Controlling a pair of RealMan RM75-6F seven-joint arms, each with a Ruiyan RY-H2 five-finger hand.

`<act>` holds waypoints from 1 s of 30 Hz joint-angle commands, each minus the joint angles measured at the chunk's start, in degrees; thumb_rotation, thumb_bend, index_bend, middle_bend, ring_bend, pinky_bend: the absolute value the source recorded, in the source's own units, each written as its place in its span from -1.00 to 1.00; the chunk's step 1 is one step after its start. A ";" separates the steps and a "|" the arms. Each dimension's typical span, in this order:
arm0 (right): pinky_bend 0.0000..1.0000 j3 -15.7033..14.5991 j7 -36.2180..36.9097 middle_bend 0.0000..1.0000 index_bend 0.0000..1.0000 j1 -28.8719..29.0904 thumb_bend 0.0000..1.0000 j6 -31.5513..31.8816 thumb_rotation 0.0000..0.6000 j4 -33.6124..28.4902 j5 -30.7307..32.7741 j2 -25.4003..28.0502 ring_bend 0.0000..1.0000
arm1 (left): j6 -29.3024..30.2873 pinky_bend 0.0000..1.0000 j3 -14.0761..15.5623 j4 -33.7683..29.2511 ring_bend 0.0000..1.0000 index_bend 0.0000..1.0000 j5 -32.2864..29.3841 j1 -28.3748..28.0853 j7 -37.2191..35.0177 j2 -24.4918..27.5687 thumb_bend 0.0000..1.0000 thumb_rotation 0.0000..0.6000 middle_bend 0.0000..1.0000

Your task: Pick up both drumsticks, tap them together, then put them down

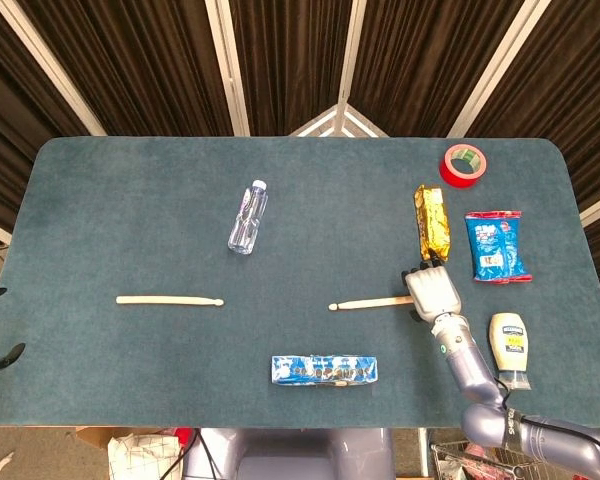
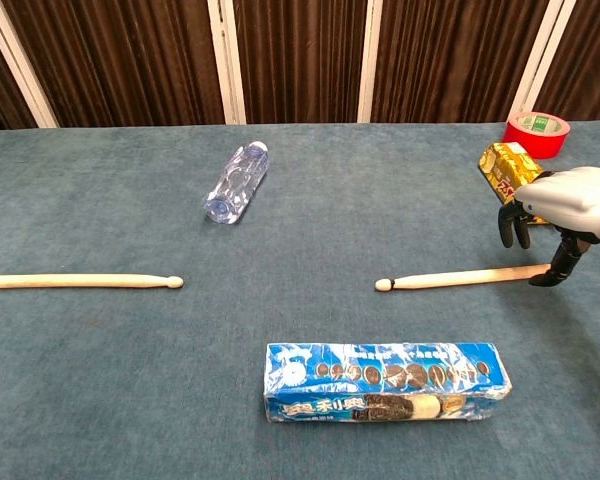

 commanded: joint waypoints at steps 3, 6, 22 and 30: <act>-0.93 -0.24 0.00 -0.07 -0.13 0.79 -0.43 -0.20 1.00 1.16 0.61 -0.68 -0.43 | 0.06 -1.00 0.05 -0.07 -1.00 -0.54 0.00 0.01 0.26 -0.06 -0.47 1.00 -0.64; -0.93 -0.67 -0.03 -0.07 -0.13 1.07 -0.43 -0.39 1.00 1.85 0.97 -0.82 -0.43 | 0.10 -1.00 -0.03 -0.03 -1.00 -0.54 -0.17 0.00 0.33 -0.11 -0.47 1.00 -0.64; -0.93 -2.34 3.82 -0.05 0.01 1.08 -0.37 -0.70 1.00 5.90 -0.47 -2.27 -0.40 | -0.15 -1.00 0.11 -0.07 -1.00 -0.54 -0.67 -0.14 1.72 -0.62 -0.47 1.00 -0.65; -0.93 -2.79 3.96 -0.05 0.02 1.55 -0.33 -0.99 1.00 7.22 -0.76 -3.64 -0.39 | -0.08 -1.00 0.06 -0.15 -1.00 -0.53 -0.89 -0.10 1.96 -0.62 -0.47 1.00 -0.65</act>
